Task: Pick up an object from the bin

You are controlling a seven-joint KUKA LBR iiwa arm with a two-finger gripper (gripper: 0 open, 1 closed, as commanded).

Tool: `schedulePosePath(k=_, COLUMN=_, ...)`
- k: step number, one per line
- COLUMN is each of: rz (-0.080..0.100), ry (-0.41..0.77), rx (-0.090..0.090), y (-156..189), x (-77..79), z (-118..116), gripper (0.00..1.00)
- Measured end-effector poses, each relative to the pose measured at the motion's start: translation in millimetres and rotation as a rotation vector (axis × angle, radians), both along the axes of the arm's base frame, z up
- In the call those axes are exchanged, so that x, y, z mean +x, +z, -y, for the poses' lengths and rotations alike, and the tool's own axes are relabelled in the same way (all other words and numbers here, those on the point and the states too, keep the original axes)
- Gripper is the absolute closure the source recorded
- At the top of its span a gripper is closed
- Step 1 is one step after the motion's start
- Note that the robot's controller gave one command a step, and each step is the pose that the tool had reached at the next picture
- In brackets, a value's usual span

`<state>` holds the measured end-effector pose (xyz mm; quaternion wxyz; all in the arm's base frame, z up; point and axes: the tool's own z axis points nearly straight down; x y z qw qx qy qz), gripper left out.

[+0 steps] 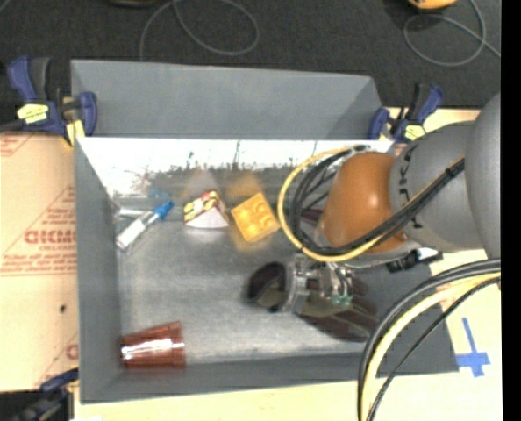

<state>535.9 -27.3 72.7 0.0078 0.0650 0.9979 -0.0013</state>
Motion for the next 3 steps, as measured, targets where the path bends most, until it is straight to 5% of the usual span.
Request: schedulePosePath(k=3, rz=-0.011, ry=0.001, rx=0.001, y=23, x=-3.7, z=0, gripper=1.00)
